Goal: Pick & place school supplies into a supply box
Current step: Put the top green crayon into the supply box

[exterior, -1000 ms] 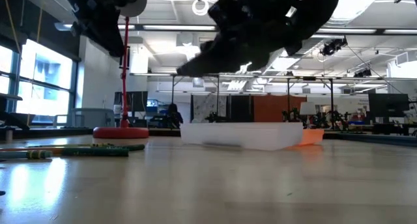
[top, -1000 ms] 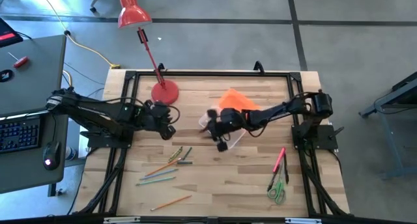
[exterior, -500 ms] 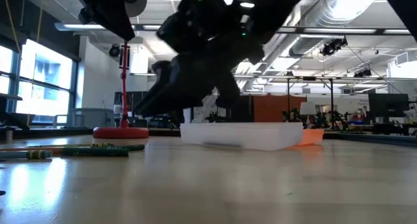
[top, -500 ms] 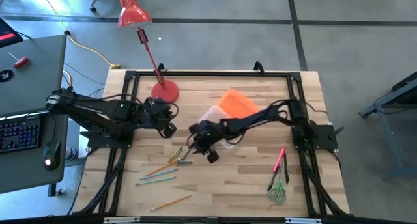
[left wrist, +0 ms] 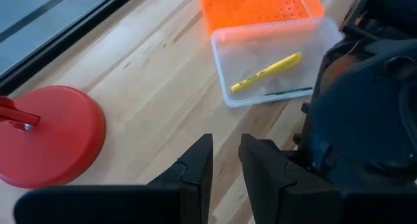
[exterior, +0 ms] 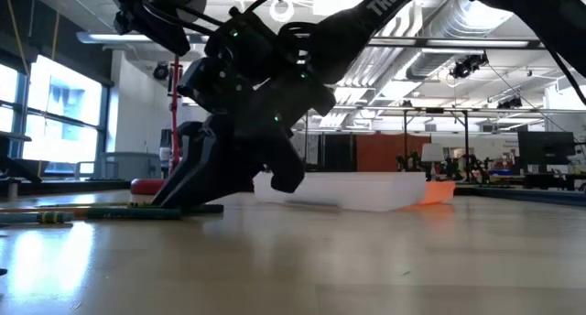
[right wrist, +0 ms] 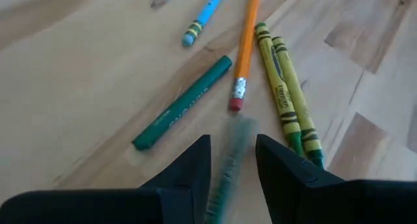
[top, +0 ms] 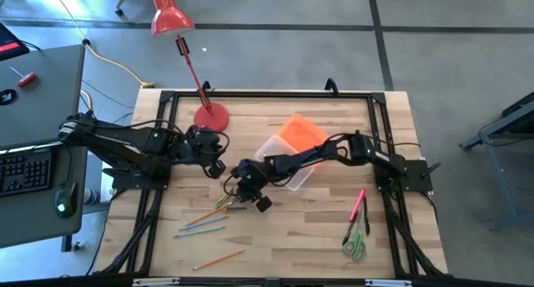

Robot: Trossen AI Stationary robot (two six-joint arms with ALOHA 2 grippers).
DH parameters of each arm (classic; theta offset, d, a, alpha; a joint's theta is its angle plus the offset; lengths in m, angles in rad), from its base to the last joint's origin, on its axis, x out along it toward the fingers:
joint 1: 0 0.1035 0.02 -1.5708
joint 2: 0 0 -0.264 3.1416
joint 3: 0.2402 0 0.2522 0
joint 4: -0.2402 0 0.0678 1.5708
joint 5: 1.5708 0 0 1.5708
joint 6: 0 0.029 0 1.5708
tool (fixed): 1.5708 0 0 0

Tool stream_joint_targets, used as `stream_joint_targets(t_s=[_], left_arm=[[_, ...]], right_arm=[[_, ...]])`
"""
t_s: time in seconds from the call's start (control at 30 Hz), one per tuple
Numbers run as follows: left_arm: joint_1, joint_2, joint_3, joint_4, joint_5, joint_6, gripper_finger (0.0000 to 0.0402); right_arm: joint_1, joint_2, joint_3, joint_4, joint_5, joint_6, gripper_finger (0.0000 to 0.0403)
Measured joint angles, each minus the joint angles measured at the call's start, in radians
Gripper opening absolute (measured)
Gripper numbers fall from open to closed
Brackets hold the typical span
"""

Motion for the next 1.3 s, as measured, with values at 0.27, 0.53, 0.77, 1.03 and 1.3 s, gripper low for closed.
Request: stream_joint_targets(t_s=[0.27,0.53,0.77,1.03,1.3], left_arm=[[0.000,0.000,0.000,0.003,-0.003,0.025,0.0111],[0.000,0.000,0.000,0.003,-0.003,0.019,0.0111],[0.000,0.000,0.000,0.006,-0.003,0.012,0.0111],[0.000,0.000,-0.001,-0.006,0.100,-0.084,0.0111],[0.000,0.009,-0.001,0.001,0.110,-0.087,0.0111]], right_arm=[[0.000,0.000,-0.019,-0.007,0.010,-0.010,0.0043],[0.010,-0.011,-0.019,-0.056,0.032,0.137,0.0026],[0.025,-0.139,-0.029,-0.302,0.198,0.075,0.0005],[-0.008,-0.290,-0.025,-0.530,0.207,0.092,0.0017],[-0.076,-0.382,-0.024,-0.846,0.430,0.130,0.0007]])
